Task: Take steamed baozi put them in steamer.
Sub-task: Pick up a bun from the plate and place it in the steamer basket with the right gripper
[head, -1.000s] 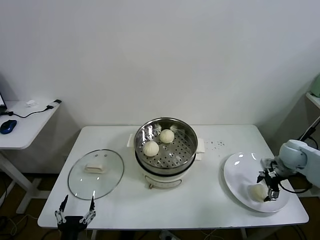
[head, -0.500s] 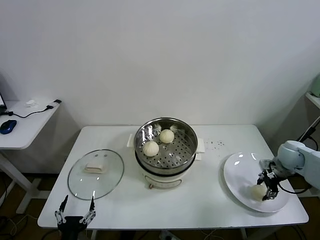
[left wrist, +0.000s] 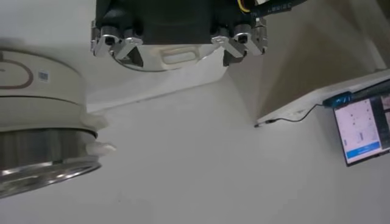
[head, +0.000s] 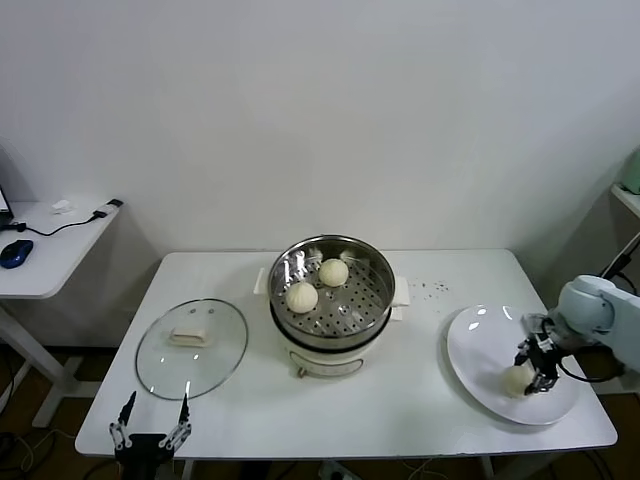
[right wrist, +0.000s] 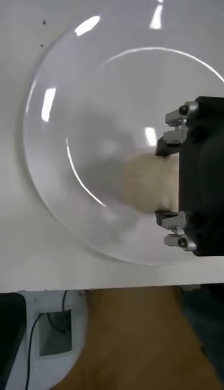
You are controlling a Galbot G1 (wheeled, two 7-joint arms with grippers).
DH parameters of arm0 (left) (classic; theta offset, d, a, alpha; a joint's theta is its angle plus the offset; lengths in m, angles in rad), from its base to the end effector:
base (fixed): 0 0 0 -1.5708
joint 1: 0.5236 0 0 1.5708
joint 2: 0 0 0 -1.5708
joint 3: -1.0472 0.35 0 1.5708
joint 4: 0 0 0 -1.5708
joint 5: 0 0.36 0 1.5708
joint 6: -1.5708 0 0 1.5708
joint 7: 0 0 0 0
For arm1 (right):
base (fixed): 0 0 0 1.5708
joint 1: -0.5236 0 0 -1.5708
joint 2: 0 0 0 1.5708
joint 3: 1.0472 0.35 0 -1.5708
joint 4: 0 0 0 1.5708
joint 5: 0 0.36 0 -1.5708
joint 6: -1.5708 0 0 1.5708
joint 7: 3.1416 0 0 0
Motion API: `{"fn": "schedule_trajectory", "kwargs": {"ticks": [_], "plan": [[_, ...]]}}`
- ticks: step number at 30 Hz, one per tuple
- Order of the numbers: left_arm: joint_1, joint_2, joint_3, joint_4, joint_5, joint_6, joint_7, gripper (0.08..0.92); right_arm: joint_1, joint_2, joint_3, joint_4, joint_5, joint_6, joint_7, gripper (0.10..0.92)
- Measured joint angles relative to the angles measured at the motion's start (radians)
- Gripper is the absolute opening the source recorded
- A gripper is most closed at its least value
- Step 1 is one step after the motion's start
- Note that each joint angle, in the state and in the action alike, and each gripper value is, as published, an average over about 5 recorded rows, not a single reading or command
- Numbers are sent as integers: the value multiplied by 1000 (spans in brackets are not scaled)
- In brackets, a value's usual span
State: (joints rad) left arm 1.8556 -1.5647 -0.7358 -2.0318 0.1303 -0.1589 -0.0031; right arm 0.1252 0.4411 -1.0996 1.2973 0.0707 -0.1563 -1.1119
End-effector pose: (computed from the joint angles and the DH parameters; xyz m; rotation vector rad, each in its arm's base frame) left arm 0.0807 0.0691 -0.3588 0.1870 -2.9111 -0.3974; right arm 0.4574 -0.2566 -0.2122 1.2349 -1.2504 1.1794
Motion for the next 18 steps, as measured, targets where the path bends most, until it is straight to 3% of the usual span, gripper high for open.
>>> {"fn": "schedule_trajectory", "kwargs": {"ticks": [8, 18], "plan": [[0, 0, 2, -3, 3, 1, 1, 823, 230, 81, -106, 8, -37, 188, -103, 588], [5, -4, 0, -4, 8, 2, 1, 823, 514, 314, -200, -5, -60, 453, -190, 594]]}}
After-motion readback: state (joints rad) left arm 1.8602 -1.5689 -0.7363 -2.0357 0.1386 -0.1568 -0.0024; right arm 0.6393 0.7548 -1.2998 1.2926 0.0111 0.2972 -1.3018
